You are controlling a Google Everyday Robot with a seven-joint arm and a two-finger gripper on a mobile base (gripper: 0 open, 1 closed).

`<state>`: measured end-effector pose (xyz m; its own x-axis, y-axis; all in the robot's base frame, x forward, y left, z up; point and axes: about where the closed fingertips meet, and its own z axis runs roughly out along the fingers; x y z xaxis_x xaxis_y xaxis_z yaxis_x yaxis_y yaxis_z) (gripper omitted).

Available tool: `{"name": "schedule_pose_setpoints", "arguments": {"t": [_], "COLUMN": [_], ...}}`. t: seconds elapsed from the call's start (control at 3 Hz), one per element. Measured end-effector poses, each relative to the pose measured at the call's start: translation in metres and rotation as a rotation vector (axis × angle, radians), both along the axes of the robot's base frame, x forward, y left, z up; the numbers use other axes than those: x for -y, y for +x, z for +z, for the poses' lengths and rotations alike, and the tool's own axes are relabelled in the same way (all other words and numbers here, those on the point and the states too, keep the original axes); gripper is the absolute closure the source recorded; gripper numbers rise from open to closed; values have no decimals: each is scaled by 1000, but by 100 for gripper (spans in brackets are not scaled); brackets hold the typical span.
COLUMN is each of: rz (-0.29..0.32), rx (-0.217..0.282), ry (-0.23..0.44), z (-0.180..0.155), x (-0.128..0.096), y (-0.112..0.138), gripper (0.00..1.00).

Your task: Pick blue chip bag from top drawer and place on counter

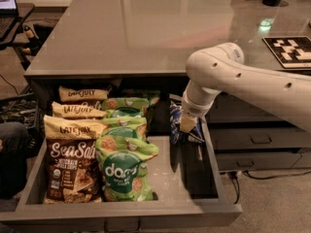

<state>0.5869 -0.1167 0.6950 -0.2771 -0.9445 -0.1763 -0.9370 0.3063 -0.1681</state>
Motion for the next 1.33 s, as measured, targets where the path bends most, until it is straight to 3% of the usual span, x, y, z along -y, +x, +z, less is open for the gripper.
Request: {"name": "schedule_pose_setpoints", "arguments": {"t": [0.33, 0.67, 1.33], "rz": [-35, -32, -81], "rx": [11, 9, 32], "ry": [29, 21, -73], "z": [25, 29, 116], "x": [8, 8, 11], "y": [-4, -5, -39], "gripper": [100, 100, 100]}}
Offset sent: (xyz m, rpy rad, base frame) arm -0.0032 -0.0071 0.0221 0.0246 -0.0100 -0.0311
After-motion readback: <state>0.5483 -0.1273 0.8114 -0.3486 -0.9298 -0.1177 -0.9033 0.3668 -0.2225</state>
